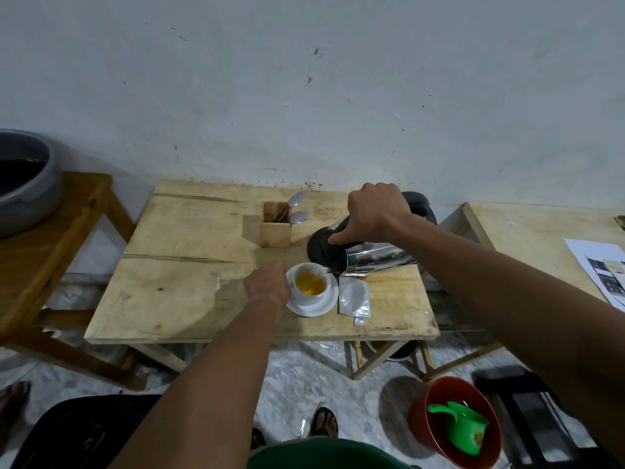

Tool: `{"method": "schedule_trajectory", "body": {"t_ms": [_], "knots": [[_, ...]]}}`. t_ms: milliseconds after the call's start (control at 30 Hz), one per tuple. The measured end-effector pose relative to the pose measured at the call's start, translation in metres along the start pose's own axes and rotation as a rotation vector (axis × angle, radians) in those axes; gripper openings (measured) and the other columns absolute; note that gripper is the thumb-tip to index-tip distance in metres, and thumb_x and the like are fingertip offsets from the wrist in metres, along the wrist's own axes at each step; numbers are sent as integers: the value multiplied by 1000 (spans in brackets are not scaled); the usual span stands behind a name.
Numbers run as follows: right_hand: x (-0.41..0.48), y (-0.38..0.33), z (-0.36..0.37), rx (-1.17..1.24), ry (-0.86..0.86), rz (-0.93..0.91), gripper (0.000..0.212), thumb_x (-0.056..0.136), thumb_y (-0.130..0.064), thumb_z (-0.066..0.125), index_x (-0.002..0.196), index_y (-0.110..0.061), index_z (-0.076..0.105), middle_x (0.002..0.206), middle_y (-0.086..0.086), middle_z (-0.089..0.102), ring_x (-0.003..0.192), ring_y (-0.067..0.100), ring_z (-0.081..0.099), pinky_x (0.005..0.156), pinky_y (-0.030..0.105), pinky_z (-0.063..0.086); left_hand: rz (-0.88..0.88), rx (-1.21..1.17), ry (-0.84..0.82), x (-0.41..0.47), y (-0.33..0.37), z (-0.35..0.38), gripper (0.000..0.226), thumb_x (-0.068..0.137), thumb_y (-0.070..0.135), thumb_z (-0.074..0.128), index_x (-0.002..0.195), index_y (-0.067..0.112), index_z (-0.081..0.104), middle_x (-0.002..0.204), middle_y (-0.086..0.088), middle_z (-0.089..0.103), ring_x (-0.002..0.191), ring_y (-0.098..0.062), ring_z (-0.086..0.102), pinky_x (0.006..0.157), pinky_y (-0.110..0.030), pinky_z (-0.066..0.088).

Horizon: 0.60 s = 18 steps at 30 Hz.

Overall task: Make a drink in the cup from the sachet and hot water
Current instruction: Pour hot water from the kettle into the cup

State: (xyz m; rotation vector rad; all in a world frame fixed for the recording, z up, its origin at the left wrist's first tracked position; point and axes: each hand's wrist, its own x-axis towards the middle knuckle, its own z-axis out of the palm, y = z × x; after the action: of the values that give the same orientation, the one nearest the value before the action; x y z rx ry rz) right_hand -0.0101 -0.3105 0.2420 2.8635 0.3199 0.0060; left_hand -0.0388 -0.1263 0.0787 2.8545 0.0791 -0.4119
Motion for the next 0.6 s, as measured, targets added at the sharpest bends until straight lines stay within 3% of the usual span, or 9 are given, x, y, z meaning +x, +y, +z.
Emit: {"method": "schedule_trajectory", "body": {"t_ms": [600], "knots": [[4, -2, 5, 18, -15, 3, 68, 65, -83, 63, 53, -18, 45, 56, -1, 49, 49, 16, 42, 51, 26, 30, -7, -2, 1, 1, 0, -1, 25, 90, 22, 62, 113, 21, 72, 116, -6, 70, 107, -29, 67, 86, -38, 53]]}}
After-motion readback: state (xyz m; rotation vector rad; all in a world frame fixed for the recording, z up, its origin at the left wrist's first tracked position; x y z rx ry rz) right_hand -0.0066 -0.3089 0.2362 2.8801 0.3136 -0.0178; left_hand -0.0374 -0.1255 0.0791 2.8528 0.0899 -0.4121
